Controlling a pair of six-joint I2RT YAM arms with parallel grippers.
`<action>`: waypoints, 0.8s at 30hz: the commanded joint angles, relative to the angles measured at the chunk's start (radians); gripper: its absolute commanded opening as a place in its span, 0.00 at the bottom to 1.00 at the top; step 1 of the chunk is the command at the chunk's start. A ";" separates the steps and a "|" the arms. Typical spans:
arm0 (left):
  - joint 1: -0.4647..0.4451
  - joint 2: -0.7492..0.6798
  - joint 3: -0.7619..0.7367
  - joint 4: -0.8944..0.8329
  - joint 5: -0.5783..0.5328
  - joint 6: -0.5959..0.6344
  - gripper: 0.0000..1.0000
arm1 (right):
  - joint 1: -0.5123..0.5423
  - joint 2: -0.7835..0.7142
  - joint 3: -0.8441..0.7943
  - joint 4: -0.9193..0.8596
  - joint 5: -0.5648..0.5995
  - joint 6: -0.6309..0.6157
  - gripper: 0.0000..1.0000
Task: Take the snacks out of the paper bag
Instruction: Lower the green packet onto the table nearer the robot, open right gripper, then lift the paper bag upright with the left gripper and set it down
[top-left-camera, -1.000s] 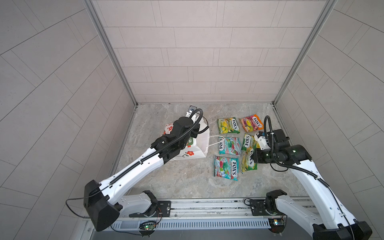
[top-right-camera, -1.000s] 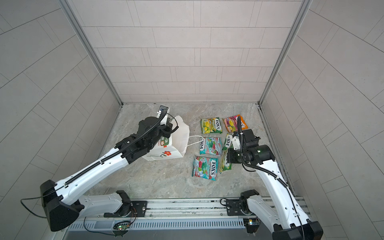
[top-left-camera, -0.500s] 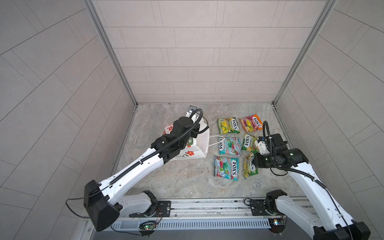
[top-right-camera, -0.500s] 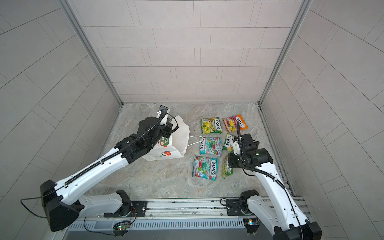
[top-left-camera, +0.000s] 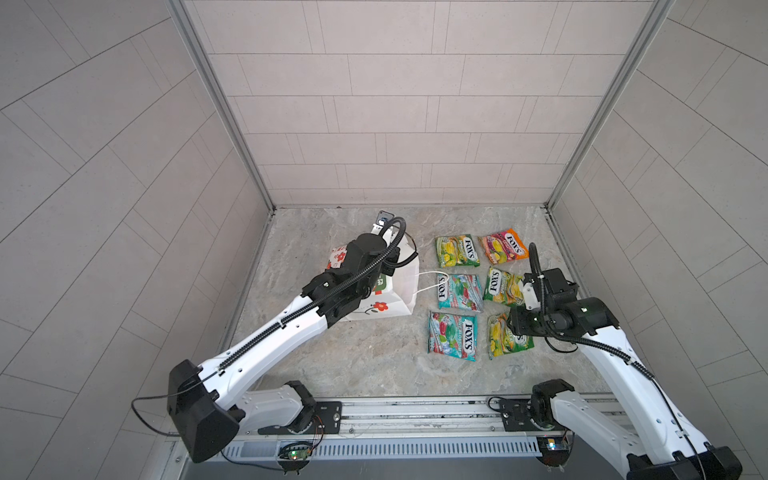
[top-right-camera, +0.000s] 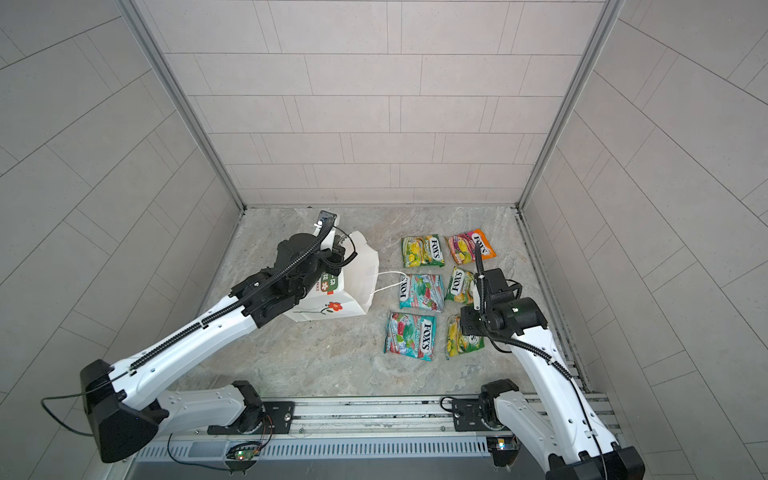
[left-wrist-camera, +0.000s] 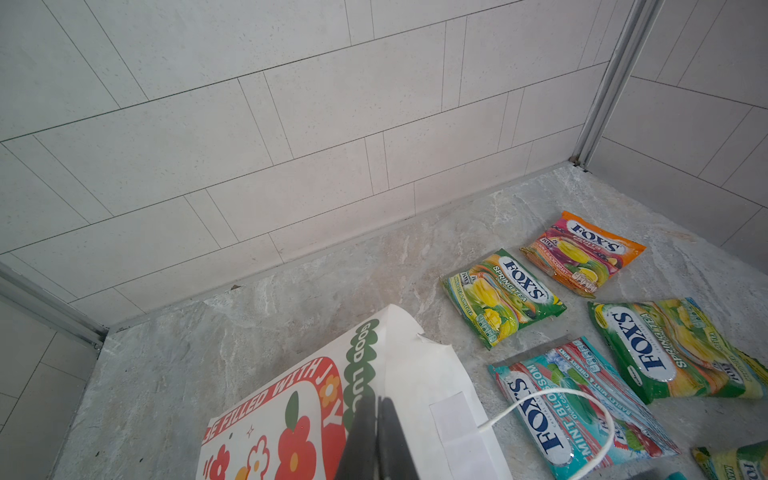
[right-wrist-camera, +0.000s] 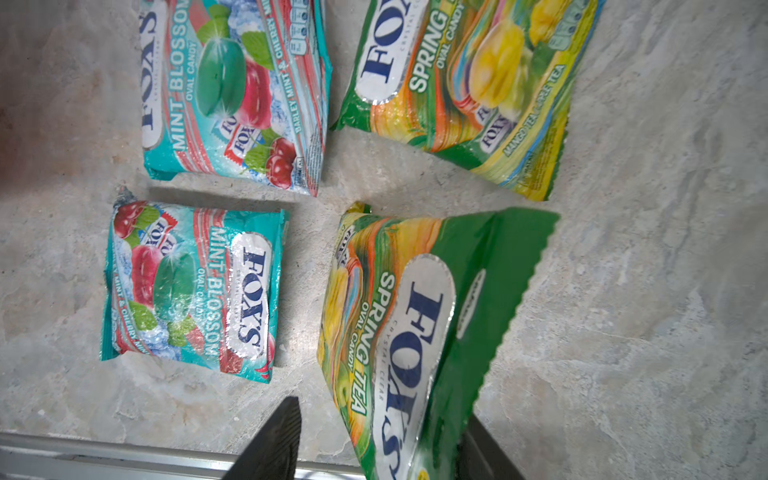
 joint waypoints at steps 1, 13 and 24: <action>-0.005 -0.022 -0.002 0.001 -0.011 -0.002 0.00 | 0.000 0.003 0.035 -0.034 0.089 0.016 0.58; -0.005 -0.022 0.000 0.001 -0.014 -0.003 0.00 | -0.001 0.009 0.071 -0.066 0.227 0.041 0.64; -0.005 -0.027 -0.003 0.006 0.028 -0.008 0.00 | -0.001 0.018 0.004 0.136 -0.279 0.079 0.62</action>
